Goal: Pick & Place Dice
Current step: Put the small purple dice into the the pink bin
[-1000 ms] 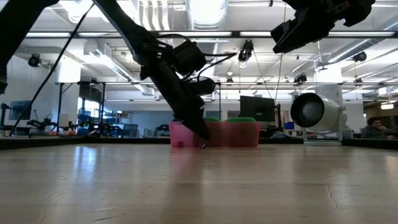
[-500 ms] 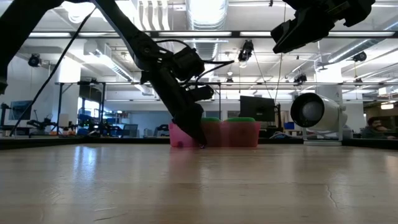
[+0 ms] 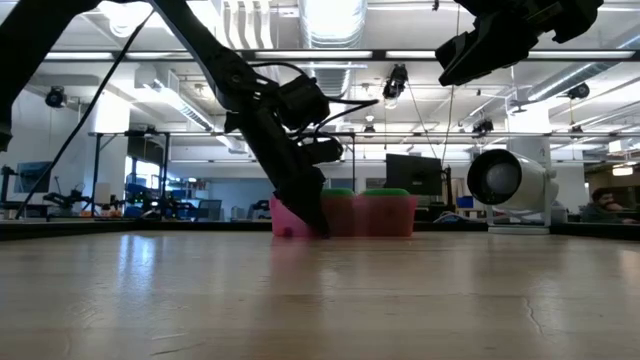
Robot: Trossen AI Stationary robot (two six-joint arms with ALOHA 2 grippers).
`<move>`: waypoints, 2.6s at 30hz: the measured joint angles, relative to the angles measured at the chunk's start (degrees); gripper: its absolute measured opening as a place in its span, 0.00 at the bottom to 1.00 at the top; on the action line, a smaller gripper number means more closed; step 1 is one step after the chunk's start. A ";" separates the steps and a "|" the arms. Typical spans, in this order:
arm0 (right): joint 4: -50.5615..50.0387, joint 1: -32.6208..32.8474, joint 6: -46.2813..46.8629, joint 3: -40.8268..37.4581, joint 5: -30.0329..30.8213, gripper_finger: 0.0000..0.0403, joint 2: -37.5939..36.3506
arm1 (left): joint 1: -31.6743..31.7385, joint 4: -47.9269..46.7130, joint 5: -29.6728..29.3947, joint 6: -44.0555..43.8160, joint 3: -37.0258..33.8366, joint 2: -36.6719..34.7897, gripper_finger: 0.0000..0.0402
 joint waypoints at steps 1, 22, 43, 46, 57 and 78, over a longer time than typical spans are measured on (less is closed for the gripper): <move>-0.01 0.00 0.00 0.00 0.00 0.16 0.00 | -0.30 -0.14 -0.08 0.58 0.00 0.00 0.42; 0.00 0.01 0.00 0.00 0.00 0.16 0.00 | -2.80 -0.35 -1.07 7.50 -0.15 -0.57 0.32; 0.00 0.02 0.15 0.00 0.02 0.16 0.00 | -2.83 0.14 -1.24 7.71 -0.15 0.13 0.29; 0.00 0.00 0.13 0.00 0.02 0.16 0.00 | -2.83 0.22 -1.24 7.71 -0.15 0.16 0.29; -0.02 0.02 0.15 0.00 0.00 0.16 0.00 | -2.83 0.38 -2.38 7.76 -0.15 0.20 0.16; -0.11 0.00 0.15 0.00 0.00 0.16 0.02 | -4.13 -1.12 -2.40 8.87 -0.11 -7.84 0.09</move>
